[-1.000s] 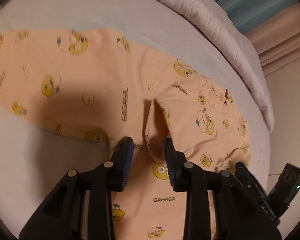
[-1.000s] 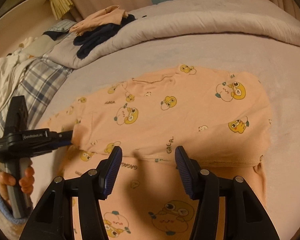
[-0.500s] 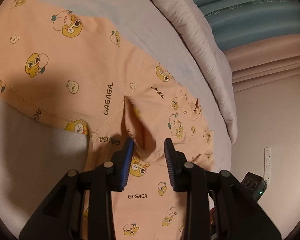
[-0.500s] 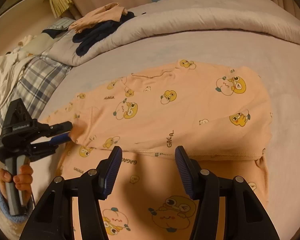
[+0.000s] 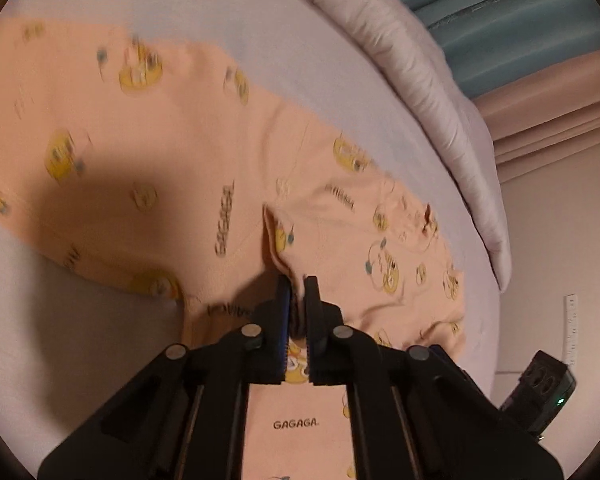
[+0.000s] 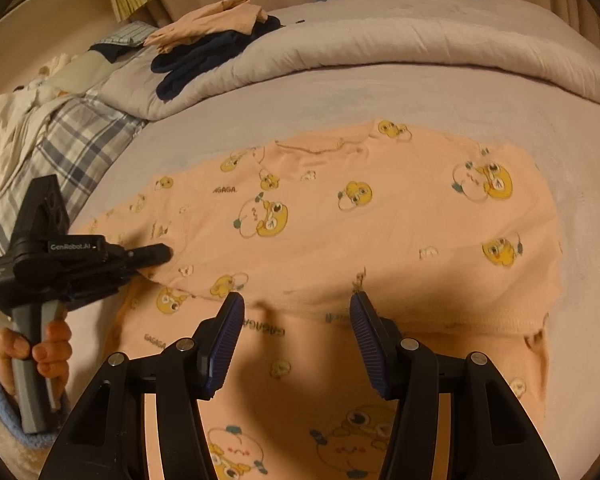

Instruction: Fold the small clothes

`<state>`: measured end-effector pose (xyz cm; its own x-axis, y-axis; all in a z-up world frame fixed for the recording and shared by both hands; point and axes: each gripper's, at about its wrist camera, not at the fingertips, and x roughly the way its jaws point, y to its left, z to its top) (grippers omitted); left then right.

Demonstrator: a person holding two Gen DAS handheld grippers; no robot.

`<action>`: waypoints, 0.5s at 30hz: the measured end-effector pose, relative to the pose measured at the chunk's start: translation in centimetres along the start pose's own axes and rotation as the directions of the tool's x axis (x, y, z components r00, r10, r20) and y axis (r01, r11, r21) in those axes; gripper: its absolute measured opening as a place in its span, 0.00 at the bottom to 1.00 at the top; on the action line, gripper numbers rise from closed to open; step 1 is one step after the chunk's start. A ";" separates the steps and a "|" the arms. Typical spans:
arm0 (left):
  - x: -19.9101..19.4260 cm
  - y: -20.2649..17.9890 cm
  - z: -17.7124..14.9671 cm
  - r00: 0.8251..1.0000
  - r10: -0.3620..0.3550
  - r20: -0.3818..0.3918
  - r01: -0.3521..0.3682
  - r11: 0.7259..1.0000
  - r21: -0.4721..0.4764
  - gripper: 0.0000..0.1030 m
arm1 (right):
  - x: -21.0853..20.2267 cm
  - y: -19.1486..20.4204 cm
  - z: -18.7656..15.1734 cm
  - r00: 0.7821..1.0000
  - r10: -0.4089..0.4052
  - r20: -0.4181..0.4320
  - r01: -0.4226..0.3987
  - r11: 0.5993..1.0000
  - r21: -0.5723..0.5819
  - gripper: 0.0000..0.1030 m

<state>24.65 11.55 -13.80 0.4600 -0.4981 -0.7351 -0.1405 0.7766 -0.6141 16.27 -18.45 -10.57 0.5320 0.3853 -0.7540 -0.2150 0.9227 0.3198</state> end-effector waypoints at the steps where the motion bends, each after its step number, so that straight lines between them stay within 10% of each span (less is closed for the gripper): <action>1: -0.7 -0.1 0.1 0.999 0.019 0.042 -0.019 1.000 0.009 0.04 | 0.0 0.0 0.1 1.000 -0.006 0.010 0.006 1.000 0.000 0.54; 10: -1.4 1.9 0.5 0.998 0.047 0.043 -0.046 0.999 -0.024 0.01 | 1.5 -2.6 0.3 0.996 -0.087 -0.018 0.088 0.994 0.060 0.55; 15: -3.0 2.9 0.3 0.999 0.034 0.039 -0.031 0.997 -0.064 0.19 | 1.2 -0.9 0.4 0.992 -0.116 -0.044 0.116 0.993 -0.007 0.58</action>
<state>23.13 15.43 -13.31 0.4892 -0.4559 -0.7436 -0.2105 0.7656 -0.6079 17.42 -18.83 -11.58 0.5170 0.2756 -0.8104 -0.1580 0.9612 0.2261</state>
